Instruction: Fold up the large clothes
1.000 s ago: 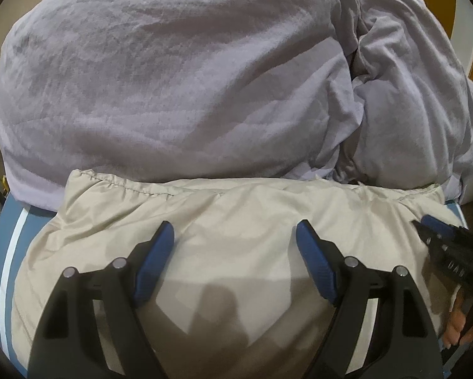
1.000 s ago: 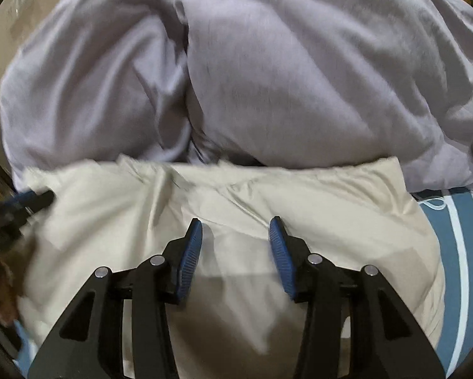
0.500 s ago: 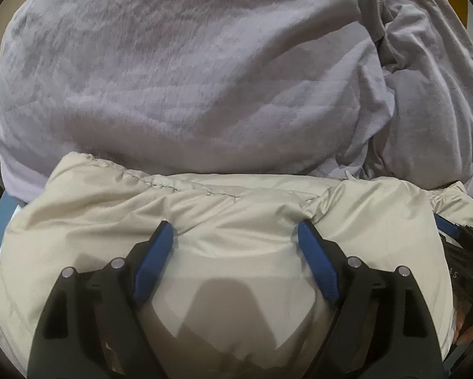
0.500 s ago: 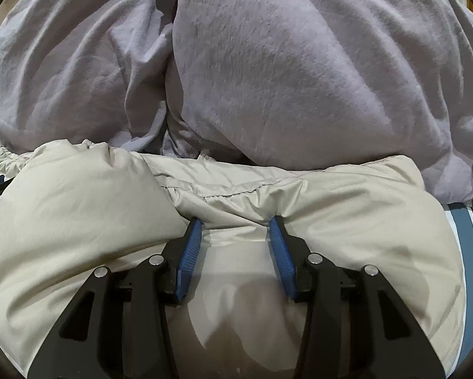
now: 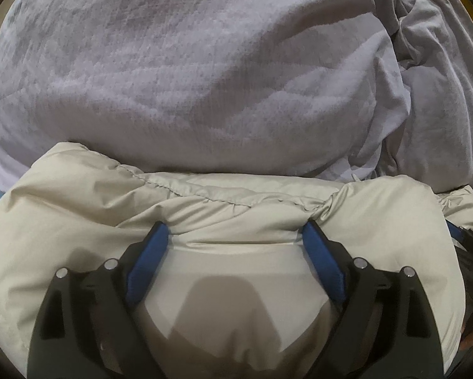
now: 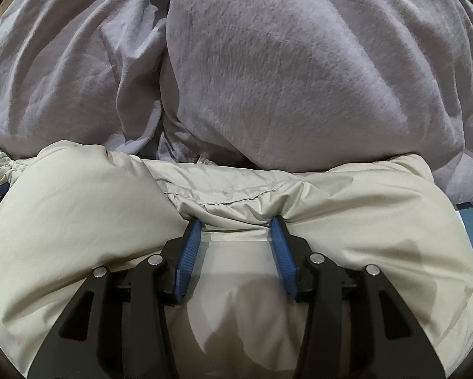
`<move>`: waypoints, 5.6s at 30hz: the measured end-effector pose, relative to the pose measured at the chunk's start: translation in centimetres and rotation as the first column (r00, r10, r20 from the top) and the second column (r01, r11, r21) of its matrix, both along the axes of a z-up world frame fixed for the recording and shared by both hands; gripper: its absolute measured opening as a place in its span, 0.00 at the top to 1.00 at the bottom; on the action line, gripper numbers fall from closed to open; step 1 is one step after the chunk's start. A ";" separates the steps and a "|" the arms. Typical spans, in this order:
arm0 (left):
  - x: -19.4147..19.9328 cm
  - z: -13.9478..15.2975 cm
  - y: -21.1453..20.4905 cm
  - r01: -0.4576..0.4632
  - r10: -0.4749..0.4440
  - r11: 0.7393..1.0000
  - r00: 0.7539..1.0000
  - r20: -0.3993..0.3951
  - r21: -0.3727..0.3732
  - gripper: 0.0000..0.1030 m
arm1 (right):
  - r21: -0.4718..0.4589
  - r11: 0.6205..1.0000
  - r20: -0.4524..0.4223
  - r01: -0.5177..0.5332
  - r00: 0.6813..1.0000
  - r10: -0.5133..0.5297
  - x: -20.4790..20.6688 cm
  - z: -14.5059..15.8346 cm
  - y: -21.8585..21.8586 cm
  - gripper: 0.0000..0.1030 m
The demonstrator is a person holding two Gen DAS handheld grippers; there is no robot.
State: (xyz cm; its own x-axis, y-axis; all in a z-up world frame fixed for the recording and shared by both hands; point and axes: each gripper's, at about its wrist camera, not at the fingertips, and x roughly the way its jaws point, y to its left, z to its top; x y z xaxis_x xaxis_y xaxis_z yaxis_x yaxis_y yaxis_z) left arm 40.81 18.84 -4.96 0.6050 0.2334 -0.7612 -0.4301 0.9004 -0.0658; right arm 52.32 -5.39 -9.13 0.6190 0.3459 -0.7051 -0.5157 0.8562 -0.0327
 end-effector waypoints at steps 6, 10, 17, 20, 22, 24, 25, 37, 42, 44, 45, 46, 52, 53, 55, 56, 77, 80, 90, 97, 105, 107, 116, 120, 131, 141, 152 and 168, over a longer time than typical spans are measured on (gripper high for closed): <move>0.0 0.4 -0.6 -0.004 0.004 1.000 1.000 -0.030 -0.002 0.15 | 0.003 1.000 -0.043 0.022 0.999 -0.021 -0.1 1.2 -0.7 0.52; -1.0 1.8 -0.3 -0.022 0.021 1.000 1.000 -0.020 -0.018 0.15 | 0.081 0.996 -0.073 0.043 0.997 -0.037 -1.2 3.3 -2.1 0.42; -2.1 3.5 0.5 -0.051 0.051 0.998 0.999 0.005 0.038 0.15 | 0.181 0.983 -0.064 -0.026 0.997 0.038 -4.1 5.8 -0.1 0.36; -2.0 3.2 1.6 -0.078 0.078 0.996 0.997 0.007 0.043 0.15 | 0.183 0.981 -0.047 -0.062 0.996 0.072 -5.0 5.8 1.9 0.36; -1.7 2.6 2.4 -0.097 0.097 0.994 0.995 -0.008 0.050 0.15 | 0.158 0.985 -0.054 -0.073 0.995 0.082 -5.2 4.9 3.0 0.36; -1.8 1.7 2.8 -0.112 0.114 0.992 0.993 -0.023 0.050 0.15 | 0.136 0.988 -0.063 -0.067 0.995 0.076 -5.0 3.6 3.9 0.36; -1.8 1.4 3.2 -0.117 0.118 0.992 0.993 -0.028 0.049 0.15 | 0.130 0.990 -0.067 -0.062 0.995 0.072 -5.3 3.3 3.7 0.35; -1.6 -1.1 4.8 -0.128 0.129 0.991 0.991 -0.031 0.023 0.12 | 0.148 0.989 -0.075 -0.022 0.997 0.033 -3.8 0.9 3.7 0.26; -1.6 -1.6 4.9 -0.129 0.129 0.991 0.991 -0.029 0.020 0.11 | 0.149 0.989 -0.069 -0.022 0.997 0.032 -4.0 0.6 3.5 0.26; -1.5 -1.8 5.0 -0.129 0.130 0.991 0.991 -0.028 0.023 0.11 | 0.148 0.989 -0.064 -0.021 0.997 0.031 -4.2 0.5 3.4 0.26; -1.6 -2.2 5.0 -0.130 0.130 0.991 0.991 -0.028 0.023 0.10 | 0.147 0.989 -0.061 -0.020 0.998 0.029 -4.1 0.5 3.3 0.25; -1.6 -2.3 5.1 -0.130 0.131 0.991 0.991 -0.027 0.024 0.10 | 0.146 0.989 -0.058 -0.019 0.998 0.028 -4.1 0.4 3.3 0.25; -1.2 -3.4 5.1 -0.132 0.132 0.991 0.991 -0.030 0.019 0.09 | 0.145 0.989 -0.059 -0.021 0.998 0.030 -4.7 -0.4 2.9 0.24; -1.1 -3.5 5.1 -0.131 0.132 0.991 0.991 -0.035 0.019 0.09 | 0.141 0.990 -0.070 -0.024 0.997 0.034 -4.6 -0.4 3.0 0.24; -1.2 -3.5 5.3 -0.134 0.135 0.991 0.990 -0.052 0.019 0.11 | 0.129 0.991 -0.098 -0.024 0.995 0.037 -4.6 0.2 2.6 0.24; -1.4 -3.2 5.1 -0.135 0.135 0.991 0.989 -0.057 0.013 0.11 | 0.126 0.992 -0.111 -0.018 0.993 0.032 -4.6 0.7 2.2 0.24; 1.0 -1.8 -5.7 0.022 -0.022 1.000 1.000 0.005 -0.003 0.10 | 0.048 0.972 0.010 0.232 0.972 -0.233 -1.3 2.9 -10.9 0.24; 2.0 -2.6 -5.1 0.009 -0.009 1.000 1.000 0.005 -0.014 0.09 | 0.034 0.973 0.020 0.228 0.973 -0.229 -0.8 1.9 -10.5 0.24; 3.6 -3.7 -4.3 0.000 0.000 1.000 1.000 -0.008 -0.019 0.06 | 0.040 0.973 0.013 0.229 0.973 -0.230 1.1 -0.3 -11.2 0.22; 2.7 -2.6 -4.1 -0.013 0.012 0.999 0.999 -0.032 -0.039 0.07 | 0.027 0.969 -0.030 0.247 0.969 -0.246 0.6 1.2 -11.4 0.22; -4.1 0.7 -2.9 -0.069 0.069 0.998 0.998 -0.014 0.004 0.07 | 0.079 0.942 -0.052 0.327 0.945 -0.324 -3.7 4.2 -16.7 0.21; -6.2 1.2 -2.1 -0.105 0.105 0.994 0.994 -0.012 0.003 0.07 | 0.092 0.931 -0.071 0.352 0.935 -0.347 -4.8 4.3 -18.3 0.20; -17.0 0.5 2.9 -0.318 0.316 0.946 0.948 -0.047 -0.068 0.07 | 0.118 0.877 -0.244 0.465 0.870 -0.428 -7.8 1.2 -23.9 0.19; -20.8 -0.6 5.0 -0.397 0.386 0.906 0.917 -0.101 -0.147 0.09 | 0.166 0.856 -0.317 0.489 0.849 -0.423 -8.3 0.1 -24.7 0.19; -20.4 -3.7 7.0 -0.417 0.400 0.835 0.908 -0.126 -0.358 0.15 | 0.292 0.800 -0.470 0.525 0.807 -0.358 -8.0 -1.7 -24.7 0.30; -19.7 -3.3 6.9 -0.378 0.391 0.821 0.918 -0.061 -0.428 0.57 | 0.340 0.803 -0.429 0.489 0.841 -0.330 -8.8 -0.5 -24.1 0.72; -22.3 -0.6 6.1 -0.333 0.351 0.871 0.936 -0.016 -0.361 0.67 | 0.356 0.853 -0.339 0.381 0.903 -0.263 -12.2 1.4 -23.8 0.78; -34.8 -1.0 5.3 -0.335 0.357 0.870 0.934 -0.007 -0.362 0.67 | 0.308 0.915 -0.337 0.259 0.929 -0.150 -22.7 0.9 -24.6 0.78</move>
